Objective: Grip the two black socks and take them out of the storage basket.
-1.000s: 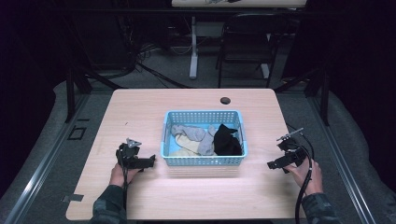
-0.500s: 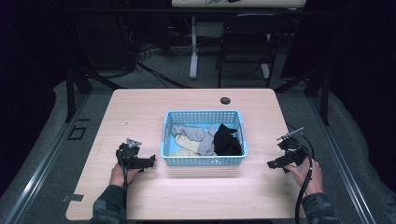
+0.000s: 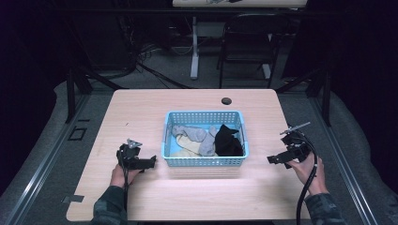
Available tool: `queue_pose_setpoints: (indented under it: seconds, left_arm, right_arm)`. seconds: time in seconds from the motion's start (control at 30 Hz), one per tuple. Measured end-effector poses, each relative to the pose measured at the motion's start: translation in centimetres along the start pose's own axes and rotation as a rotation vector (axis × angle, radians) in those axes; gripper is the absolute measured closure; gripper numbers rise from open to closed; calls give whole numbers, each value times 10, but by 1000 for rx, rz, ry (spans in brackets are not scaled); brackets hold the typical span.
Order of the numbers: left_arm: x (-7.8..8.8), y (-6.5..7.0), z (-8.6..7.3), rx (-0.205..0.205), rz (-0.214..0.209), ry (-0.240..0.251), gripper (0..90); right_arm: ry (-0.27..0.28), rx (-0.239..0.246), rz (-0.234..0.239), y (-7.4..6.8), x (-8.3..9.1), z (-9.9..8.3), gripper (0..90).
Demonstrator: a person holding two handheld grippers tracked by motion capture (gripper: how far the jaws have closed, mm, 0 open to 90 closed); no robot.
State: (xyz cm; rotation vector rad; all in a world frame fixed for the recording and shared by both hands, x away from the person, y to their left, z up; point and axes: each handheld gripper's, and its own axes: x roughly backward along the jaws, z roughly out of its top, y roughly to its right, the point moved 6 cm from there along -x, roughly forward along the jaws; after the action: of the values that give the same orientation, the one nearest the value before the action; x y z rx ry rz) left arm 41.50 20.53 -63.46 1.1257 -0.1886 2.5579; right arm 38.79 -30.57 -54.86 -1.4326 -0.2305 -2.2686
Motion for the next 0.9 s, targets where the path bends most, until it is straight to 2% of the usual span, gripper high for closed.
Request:
queue_pose_setpoints:
  seconds: [0.07, 0.17, 0.27, 0.3, 0.33, 0.53, 0.73, 0.9]
  left_arm:
    - [0, 0, 0, 1, 1, 0, 7]
    - [0, 0, 0, 1, 1, 0, 7]
    - [0, 0, 0, 1, 1, 0, 7]
    - [0, 0, 0, 1, 0, 0, 7]
    - [0, 0, 0, 1, 1, 0, 7]
    - [0, 0, 0, 1, 1, 0, 7]
    - [0, 0, 0, 1, 1, 0, 7]
    - [0, 0, 0, 1, 1, 0, 7]
  right_arm:
    - [32, 10, 12, -10, 8, 8, 13]
    - [31, 37, 12, -17, 12, 13, 19]
    - [47, 59, 21, -27, 18, 20, 34]
    - [67, 68, 27, -32, 21, 27, 52]
    - [67, 68, 27, -32, 21, 27, 52]
    - [87, 107, 41, -46, 28, 48, 117]
    - [110, 151, 64, -67, 35, 74, 195]
    - [109, 181, 72, -83, 32, 94, 267]
